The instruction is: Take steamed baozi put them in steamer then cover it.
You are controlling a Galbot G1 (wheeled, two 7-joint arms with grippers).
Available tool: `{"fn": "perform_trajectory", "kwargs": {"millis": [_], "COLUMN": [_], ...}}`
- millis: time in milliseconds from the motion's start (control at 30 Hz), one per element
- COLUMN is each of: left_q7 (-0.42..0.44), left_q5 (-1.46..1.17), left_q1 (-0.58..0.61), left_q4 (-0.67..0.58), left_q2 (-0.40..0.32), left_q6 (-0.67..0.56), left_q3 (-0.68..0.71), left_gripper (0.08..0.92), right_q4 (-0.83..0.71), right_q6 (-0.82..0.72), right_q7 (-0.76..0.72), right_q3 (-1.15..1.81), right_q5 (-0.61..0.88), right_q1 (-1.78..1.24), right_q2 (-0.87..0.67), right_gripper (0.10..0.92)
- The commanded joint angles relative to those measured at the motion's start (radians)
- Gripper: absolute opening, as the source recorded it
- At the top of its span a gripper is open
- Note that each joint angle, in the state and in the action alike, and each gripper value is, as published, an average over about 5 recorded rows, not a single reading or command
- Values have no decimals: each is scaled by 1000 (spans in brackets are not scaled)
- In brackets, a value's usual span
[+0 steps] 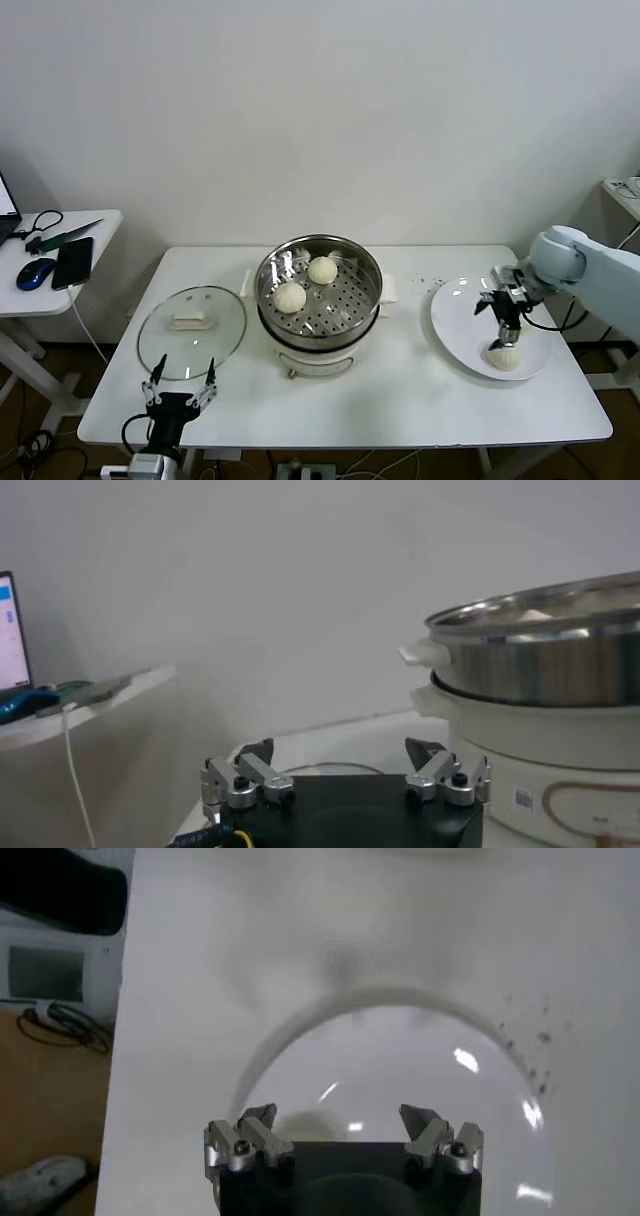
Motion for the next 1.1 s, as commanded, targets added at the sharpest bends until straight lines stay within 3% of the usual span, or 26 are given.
{"fn": "perform_trajectory", "kwargs": {"millis": [33, 800, 1100], "left_q7": [-3, -4, -4], "left_q5": [15, 39, 39], "left_q1": [0, -19, -34], "left_q4": [13, 33, 40], "left_q2": [-9, -2, 0], "left_q6": [0, 4, 9], "left_q3": [3, 3, 3], "left_gripper": [823, 823, 823], "right_q4": [-111, -194, -207], "right_q6": [34, 48, 66], "right_q7": [-2, -4, -12], "right_q3": [130, 138, 109], "right_q5": [-117, -135, -127], "right_q1": [-171, -162, -137], "right_q2": [-11, 91, 104], "right_gripper": [823, 822, 730]}}
